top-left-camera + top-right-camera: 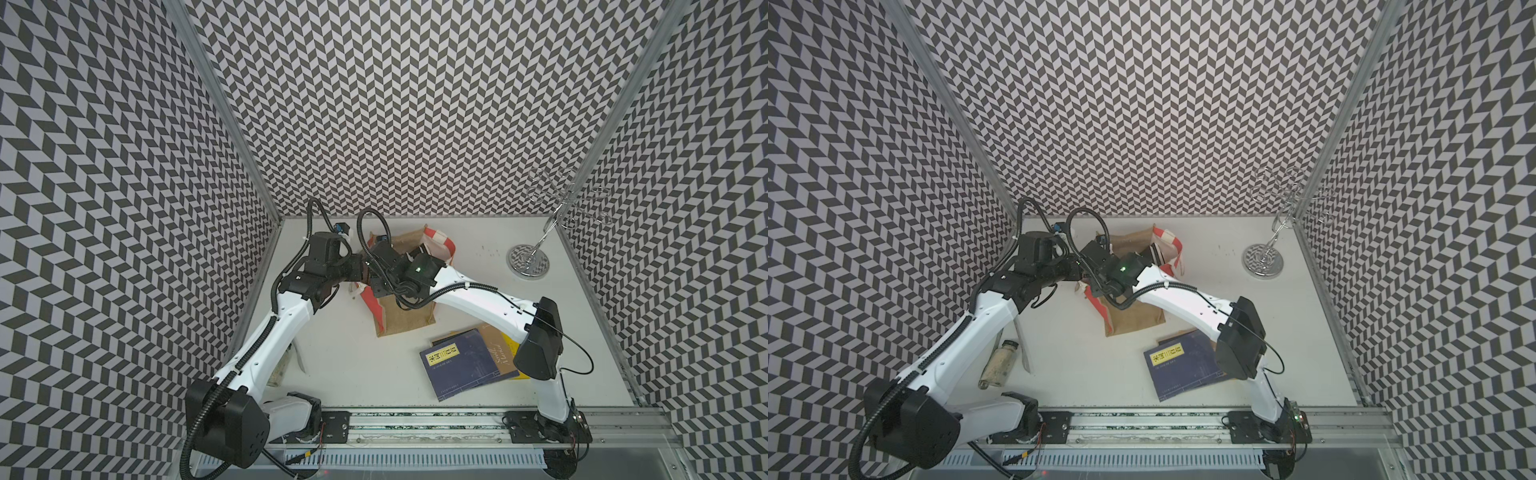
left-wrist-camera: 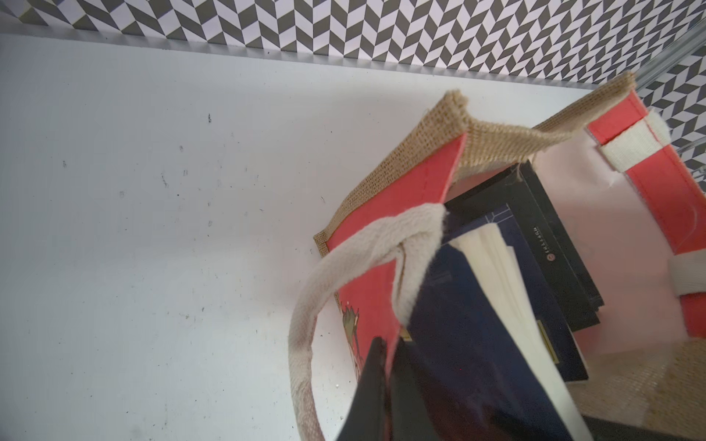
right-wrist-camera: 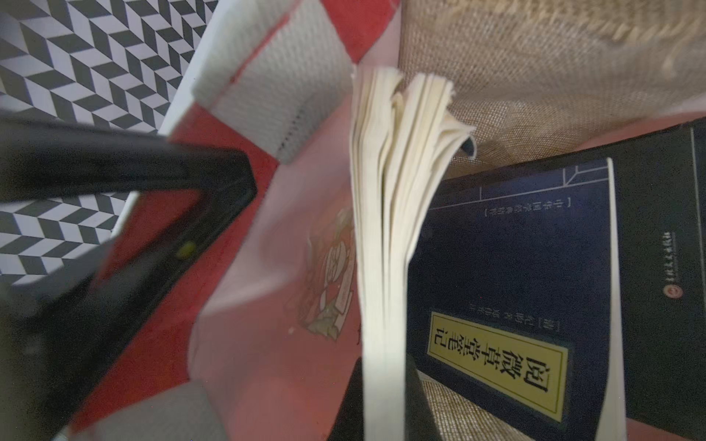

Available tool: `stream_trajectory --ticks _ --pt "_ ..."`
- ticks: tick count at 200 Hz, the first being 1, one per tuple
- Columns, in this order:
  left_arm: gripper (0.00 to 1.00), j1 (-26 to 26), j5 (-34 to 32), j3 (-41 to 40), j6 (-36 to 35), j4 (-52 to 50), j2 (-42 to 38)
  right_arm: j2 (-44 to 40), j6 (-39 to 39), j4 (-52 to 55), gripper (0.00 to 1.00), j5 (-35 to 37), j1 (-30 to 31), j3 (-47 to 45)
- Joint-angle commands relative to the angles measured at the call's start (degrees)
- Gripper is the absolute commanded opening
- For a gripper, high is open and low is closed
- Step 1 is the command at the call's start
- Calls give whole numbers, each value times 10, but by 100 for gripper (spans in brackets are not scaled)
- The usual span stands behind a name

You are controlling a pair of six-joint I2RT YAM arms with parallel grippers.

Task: Put the books into the canvas bag
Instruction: Place the book in the canvas bag, then adjust the canvas bag at the center of the board.

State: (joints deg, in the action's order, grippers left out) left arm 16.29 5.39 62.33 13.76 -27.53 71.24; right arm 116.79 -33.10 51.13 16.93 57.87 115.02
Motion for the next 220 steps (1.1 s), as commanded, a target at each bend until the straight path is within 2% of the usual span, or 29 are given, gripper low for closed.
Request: stream_trajectory --ticks 1,25,54,110,139,180,202,220 --pt "0 -5 -15 -7 -3 -10 -12 -33 -13 -23 25 15 6 -7" --pt "0 -10 -10 -7 -2 -8 -12 -80 2 -92 47 -12 5 -60" --pt "0 -17 -6 -8 1 -7 -10 -124 10 -144 58 -19 4 -109" --pt "0 -38 5 -4 7 -5 -2 -185 42 -148 69 -14 -27 -127" --pt "2 -43 39 -5 6 4 3 -230 66 -142 74 1 -91 -168" --pt "2 -47 50 -7 6 8 9 -272 113 -151 76 -82 -237 -256" --pt "2 -50 59 -6 7 10 14 -267 139 -165 77 -137 -275 -279" --pt "2 -53 65 -6 8 12 15 -248 147 -165 78 -150 -290 -281"
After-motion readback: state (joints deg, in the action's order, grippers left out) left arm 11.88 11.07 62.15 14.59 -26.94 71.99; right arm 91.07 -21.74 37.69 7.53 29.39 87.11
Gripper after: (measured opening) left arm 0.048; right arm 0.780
